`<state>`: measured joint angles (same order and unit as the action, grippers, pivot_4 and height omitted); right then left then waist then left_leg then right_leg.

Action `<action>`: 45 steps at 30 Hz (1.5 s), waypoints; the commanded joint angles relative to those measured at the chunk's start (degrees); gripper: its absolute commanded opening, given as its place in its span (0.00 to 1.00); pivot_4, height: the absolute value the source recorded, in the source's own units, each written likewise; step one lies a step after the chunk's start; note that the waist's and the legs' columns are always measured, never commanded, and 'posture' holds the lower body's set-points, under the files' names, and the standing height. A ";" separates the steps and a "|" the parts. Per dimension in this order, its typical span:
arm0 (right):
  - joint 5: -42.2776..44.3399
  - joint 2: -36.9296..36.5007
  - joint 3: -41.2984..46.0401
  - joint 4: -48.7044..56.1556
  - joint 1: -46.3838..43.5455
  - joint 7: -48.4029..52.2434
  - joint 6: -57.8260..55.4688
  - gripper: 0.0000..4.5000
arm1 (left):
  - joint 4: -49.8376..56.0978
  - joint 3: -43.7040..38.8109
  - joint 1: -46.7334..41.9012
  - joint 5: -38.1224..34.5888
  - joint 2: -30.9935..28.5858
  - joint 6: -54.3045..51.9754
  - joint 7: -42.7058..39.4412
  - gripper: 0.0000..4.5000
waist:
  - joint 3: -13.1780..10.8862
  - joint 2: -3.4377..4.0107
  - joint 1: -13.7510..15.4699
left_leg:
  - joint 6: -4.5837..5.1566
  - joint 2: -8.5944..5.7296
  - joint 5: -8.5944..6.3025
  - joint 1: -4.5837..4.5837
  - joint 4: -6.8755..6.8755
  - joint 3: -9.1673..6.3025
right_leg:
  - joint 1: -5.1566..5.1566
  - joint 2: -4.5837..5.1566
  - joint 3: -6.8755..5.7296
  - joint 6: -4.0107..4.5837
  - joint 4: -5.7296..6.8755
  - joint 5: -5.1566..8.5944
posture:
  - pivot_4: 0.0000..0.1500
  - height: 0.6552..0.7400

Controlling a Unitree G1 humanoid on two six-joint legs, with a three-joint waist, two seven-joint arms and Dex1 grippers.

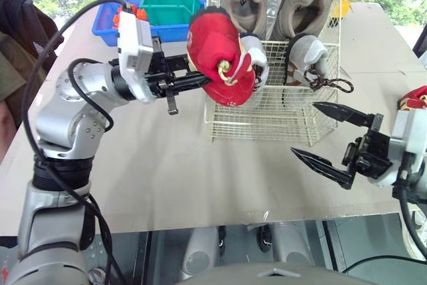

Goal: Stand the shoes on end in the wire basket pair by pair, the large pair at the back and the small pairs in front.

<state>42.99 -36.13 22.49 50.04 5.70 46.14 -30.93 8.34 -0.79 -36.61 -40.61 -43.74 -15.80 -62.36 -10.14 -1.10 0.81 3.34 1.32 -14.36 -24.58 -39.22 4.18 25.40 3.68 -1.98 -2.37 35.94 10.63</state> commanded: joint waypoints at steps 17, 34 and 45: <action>3.77 -10.14 12.53 -14.07 5.04 13.09 7.43 1.00 | -4.14 3.77 2.65 11.39 8.56 5.70 -4.76 0.14 | 0.01 -0.07 0.09 | 0.46 0.14 -0.28 0.75 -0.10 -0.01 | -0.78 0.08 0.06 0.04 -0.03 0.24 | 1.00 1.00; 7.06 -12.21 14.53 -16.54 5.11 12.93 5.50 1.00 | 6.48 -0.74 9.15 8.00 3.84 -6.82 -1.00 0.99 | 0.02 -0.05 -0.12 | 0.46 0.21 -0.28 0.83 -0.07 0.00 | -0.78 0.08 0.11 0.18 0.01 0.16 | 1.00 1.00; 1.40 -14.99 17.92 -29.62 1.74 0.71 -0.78 1.00 | 30.60 -18.82 25.83 -17.47 -4.68 -30.74 15.07 0.99 | 0.02 -0.06 0.32 | 0.44 0.13 -0.28 0.79 -0.07 0.04 | -0.75 0.30 0.08 0.02 0.00 0.26 | 1.00 1.00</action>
<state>44.94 -49.71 37.09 21.53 8.12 47.86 -31.04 34.81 -16.70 -10.72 -52.82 -47.57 -43.87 -50.58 -10.12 -1.16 1.13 3.78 1.45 -14.65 -23.79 -39.29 4.22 24.66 3.99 -1.90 -2.34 35.94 10.89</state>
